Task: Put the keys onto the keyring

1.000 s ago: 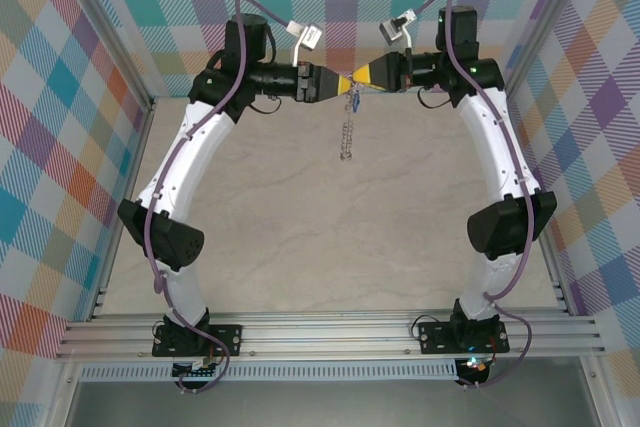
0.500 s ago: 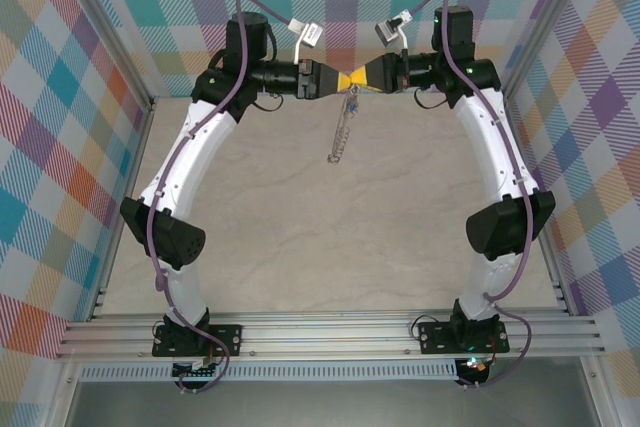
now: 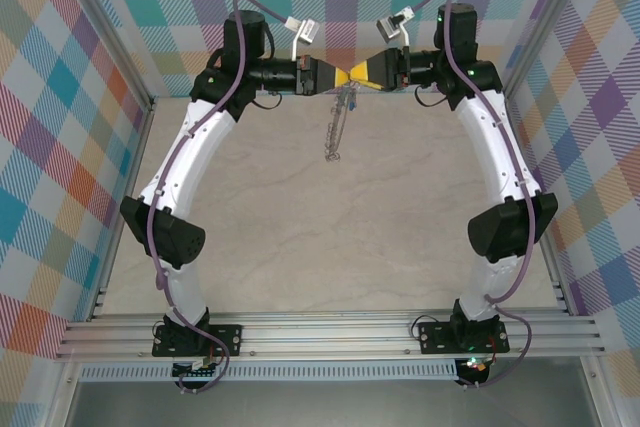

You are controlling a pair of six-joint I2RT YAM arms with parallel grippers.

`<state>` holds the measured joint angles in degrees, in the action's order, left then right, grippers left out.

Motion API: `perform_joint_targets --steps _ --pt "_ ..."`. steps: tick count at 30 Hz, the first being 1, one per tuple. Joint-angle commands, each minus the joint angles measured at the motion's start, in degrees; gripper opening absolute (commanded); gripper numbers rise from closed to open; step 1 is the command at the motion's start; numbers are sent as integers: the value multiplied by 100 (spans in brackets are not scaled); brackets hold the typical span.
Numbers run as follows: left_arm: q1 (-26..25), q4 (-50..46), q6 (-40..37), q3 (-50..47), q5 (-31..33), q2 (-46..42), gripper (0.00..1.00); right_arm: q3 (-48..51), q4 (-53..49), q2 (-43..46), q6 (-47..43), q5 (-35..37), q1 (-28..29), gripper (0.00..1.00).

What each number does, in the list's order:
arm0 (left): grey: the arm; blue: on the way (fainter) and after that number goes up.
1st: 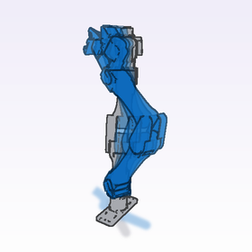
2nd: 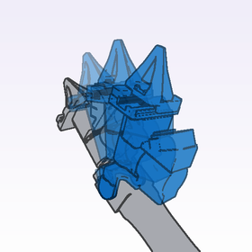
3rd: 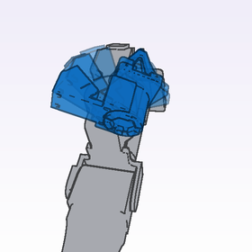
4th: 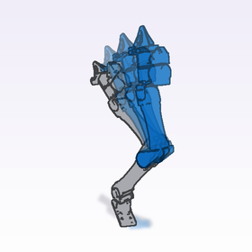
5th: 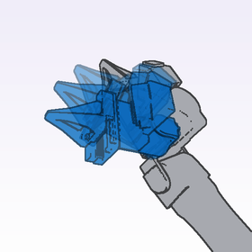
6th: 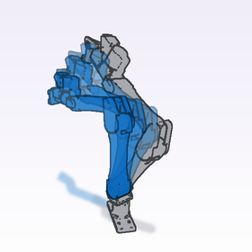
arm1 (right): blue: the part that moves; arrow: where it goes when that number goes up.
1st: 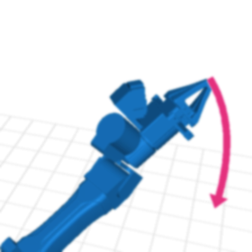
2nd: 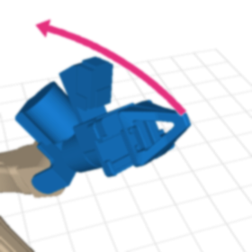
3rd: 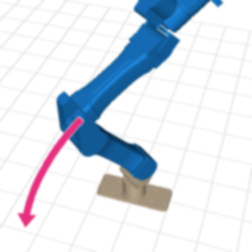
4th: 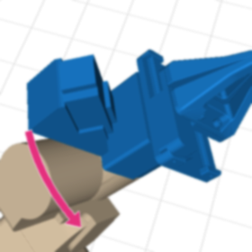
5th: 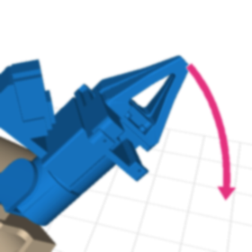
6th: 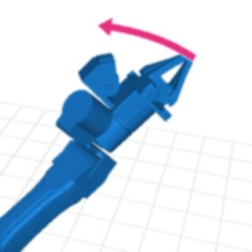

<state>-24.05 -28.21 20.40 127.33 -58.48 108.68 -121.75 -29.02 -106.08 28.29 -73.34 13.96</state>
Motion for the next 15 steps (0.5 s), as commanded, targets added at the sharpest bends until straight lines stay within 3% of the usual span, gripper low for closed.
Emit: perform_joint_targets --steps 1,6,15 --pt "45 741 262 11 225 -234 0 281 722 294 424 202 3 45" --pt "41 1502 748 -300 694 -457 0 814 1340 554 785 400 -7 51" --pt "41 1784 948 -244 829 -523 0 1242 1893 682 1108 610 -5 46"
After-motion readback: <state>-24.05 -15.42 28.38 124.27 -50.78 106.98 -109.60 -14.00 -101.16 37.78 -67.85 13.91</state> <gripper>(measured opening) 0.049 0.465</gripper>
